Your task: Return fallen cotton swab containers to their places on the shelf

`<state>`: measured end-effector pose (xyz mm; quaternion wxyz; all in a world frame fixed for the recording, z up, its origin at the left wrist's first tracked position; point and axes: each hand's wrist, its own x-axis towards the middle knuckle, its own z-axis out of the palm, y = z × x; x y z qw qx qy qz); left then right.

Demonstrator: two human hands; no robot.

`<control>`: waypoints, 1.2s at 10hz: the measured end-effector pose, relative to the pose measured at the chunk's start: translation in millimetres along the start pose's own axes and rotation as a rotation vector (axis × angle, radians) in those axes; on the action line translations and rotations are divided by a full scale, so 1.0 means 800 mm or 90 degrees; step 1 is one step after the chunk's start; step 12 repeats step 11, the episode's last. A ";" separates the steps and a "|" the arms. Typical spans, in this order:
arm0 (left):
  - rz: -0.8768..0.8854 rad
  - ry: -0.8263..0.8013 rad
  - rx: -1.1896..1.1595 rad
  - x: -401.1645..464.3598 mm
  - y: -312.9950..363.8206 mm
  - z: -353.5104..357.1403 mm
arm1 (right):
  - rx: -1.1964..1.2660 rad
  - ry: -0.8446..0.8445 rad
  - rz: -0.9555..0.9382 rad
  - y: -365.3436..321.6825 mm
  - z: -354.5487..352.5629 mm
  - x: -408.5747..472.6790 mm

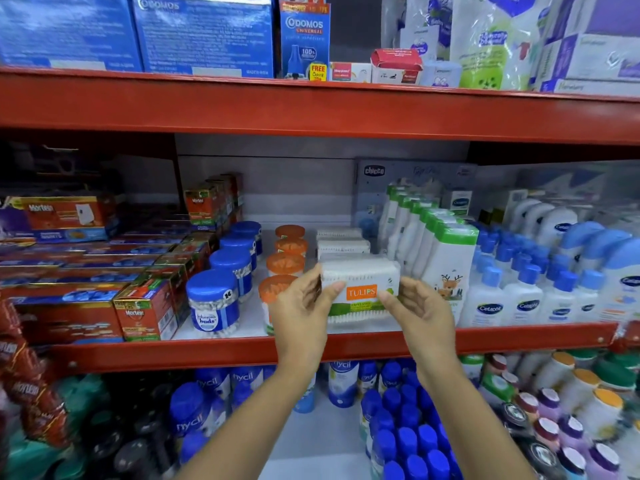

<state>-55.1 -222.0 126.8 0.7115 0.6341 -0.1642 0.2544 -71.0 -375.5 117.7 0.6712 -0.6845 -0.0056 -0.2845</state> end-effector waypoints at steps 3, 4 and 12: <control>0.012 -0.060 0.230 0.004 -0.051 0.007 | -0.185 0.036 -0.055 0.036 -0.003 0.018; 0.029 -0.069 0.280 0.004 -0.057 0.008 | -0.207 0.037 -0.062 0.038 -0.002 0.019; 0.280 -0.033 0.447 -0.021 -0.018 -0.011 | -0.488 0.142 -0.472 -0.010 0.021 -0.010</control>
